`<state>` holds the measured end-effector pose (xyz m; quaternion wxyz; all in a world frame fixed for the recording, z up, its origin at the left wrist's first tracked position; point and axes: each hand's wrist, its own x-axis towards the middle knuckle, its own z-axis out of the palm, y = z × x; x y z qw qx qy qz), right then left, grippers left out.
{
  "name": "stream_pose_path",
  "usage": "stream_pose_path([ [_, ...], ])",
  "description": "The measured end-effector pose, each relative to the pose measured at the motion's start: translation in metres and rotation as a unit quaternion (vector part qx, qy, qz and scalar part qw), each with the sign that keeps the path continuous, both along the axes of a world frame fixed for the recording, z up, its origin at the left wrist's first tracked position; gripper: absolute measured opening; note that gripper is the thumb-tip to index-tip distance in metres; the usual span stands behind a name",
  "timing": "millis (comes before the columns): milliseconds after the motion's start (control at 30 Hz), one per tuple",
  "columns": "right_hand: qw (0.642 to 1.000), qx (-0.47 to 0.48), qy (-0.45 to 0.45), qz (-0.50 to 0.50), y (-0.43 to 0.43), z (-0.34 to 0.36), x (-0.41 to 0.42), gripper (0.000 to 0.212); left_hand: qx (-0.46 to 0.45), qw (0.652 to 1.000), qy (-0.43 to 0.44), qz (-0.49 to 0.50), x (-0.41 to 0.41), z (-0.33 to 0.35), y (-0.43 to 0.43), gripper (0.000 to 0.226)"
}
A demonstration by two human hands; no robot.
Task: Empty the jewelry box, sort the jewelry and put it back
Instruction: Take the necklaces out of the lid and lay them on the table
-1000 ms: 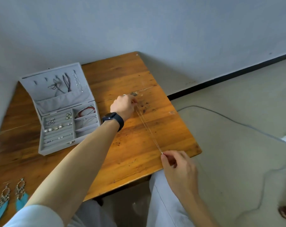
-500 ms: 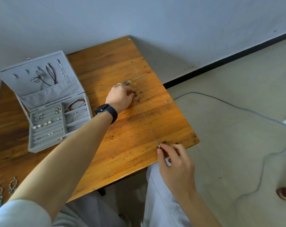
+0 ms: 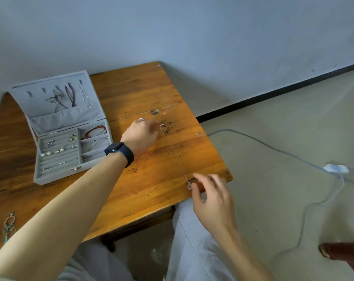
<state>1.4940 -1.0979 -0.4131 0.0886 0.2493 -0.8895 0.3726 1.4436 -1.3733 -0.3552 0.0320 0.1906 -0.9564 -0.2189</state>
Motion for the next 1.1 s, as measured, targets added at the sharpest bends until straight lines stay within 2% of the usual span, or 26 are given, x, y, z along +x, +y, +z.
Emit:
stream_pose_path([
  [167, 0.993, 0.060, 0.025, 0.097, -0.028, 0.025, -0.022, 0.026, -0.084, 0.996, 0.018, 0.008, 0.057, 0.006, 0.009, 0.042],
  [300, 0.977, 0.113, 0.055, 0.170, -0.067, 0.042, -0.036, 0.031, -0.118, 0.992, 0.038, 0.031, 0.099, 0.011, 0.007, 0.044],
  [700, 0.942, 0.119, 0.146, 0.278, -0.209, 0.093, -0.054, 0.033, -0.158, 0.977, 0.069, 0.128, 0.155, 0.021, -0.068, 0.050],
  [933, 0.925, 0.118, 0.158, 0.325, -0.296, 0.113, -0.075, 0.036, -0.128, 0.957, 0.135, 0.224, 0.158, 0.041, -0.151, 0.057],
  [1100, 0.931, 0.101, 0.141, 0.321, -0.356, 0.120, -0.085, 0.034, -0.017, 0.940, 0.178, 0.290, 0.147, 0.055, -0.215, 0.077],
])
